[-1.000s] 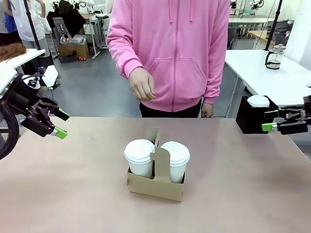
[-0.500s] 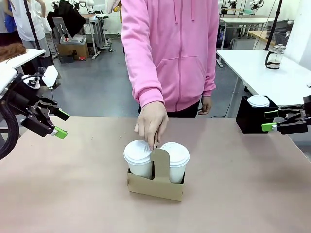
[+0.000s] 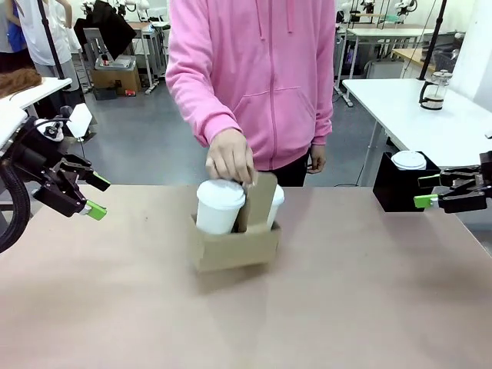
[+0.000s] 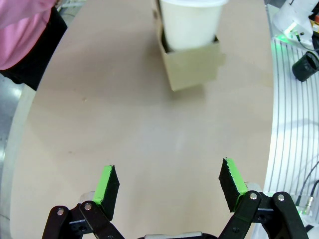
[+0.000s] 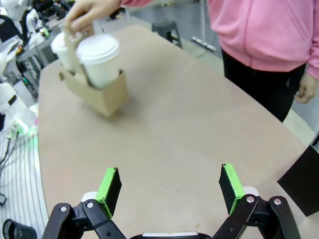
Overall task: Pour a drink into a cup and package it in a carrier.
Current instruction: Insert the held 600 ml Paper Cup into the Cup Carrier.
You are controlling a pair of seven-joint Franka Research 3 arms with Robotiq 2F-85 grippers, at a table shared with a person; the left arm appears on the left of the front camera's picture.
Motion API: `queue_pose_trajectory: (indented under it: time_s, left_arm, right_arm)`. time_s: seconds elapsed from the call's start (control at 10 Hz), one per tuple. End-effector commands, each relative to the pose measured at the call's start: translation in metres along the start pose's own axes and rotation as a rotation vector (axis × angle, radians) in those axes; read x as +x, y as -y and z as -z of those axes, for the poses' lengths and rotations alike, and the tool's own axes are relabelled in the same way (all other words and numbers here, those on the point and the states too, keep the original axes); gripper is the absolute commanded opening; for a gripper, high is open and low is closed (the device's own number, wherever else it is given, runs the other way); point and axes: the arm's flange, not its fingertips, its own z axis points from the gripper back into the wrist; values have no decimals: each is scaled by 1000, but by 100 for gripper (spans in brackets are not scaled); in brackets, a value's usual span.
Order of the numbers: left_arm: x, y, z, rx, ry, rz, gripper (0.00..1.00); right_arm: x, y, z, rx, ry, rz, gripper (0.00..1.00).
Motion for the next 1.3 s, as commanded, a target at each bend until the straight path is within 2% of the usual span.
queue_pose_trajectory:
  time_s: [0.0,1.2]
  left_arm:
    - [0,-1,0,-6,27,10,100]
    - [0,-1,0,-6,27,10,100]
  right_arm:
    - [1,0,0,-3,2,-15,100]
    - [1,0,0,-3,2,-15,100]
